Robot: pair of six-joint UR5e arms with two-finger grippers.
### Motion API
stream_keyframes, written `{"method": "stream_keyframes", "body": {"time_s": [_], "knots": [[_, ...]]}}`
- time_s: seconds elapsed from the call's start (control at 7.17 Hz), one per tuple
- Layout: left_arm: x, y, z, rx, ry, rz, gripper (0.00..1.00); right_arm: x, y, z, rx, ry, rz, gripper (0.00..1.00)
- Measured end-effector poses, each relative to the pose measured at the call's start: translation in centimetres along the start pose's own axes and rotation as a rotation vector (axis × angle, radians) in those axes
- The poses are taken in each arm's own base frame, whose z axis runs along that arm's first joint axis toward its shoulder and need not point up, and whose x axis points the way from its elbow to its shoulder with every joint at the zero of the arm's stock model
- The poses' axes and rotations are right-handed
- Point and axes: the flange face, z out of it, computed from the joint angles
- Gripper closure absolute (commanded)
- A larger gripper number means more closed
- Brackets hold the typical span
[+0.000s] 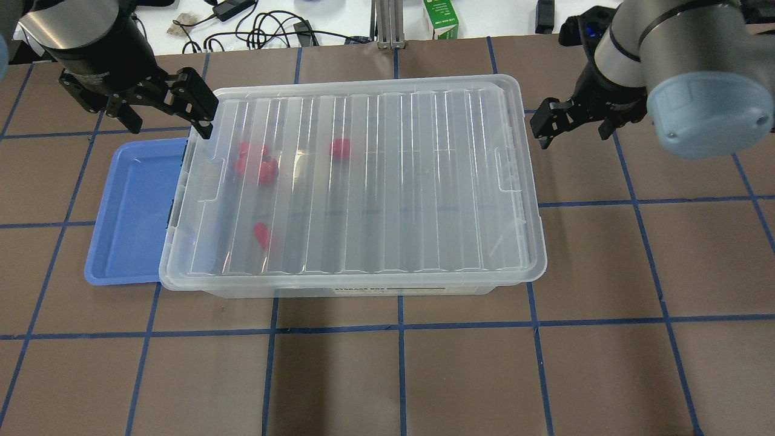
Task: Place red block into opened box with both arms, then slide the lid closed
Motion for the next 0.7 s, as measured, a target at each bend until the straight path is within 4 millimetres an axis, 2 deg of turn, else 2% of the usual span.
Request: {"method": "stream_keyframes", "body": {"time_s": [0.14, 0.28, 0.42, 0.7], "knots": [[0.0, 0.0, -0.1, 0.001, 0.000, 0.000, 0.00, -1.2, 0.6, -3.3, -0.005, 0.002, 0.020, 0.00], [0.0, 0.1, -0.1, 0.002, -0.001, 0.000, 0.00, -2.7, 1.4, -5.6, -0.002, 0.005, 0.058, 0.00], [0.0, 0.1, -0.1, 0.003, -0.001, 0.000, 0.00, -3.8, 1.9, -6.8, 0.003, 0.013, 0.081, 0.00], [0.0, 0.1, -0.2, 0.003, -0.002, 0.000, 0.00, -4.5, 2.1, -7.4, 0.012, 0.024, 0.085, 0.00]]}}
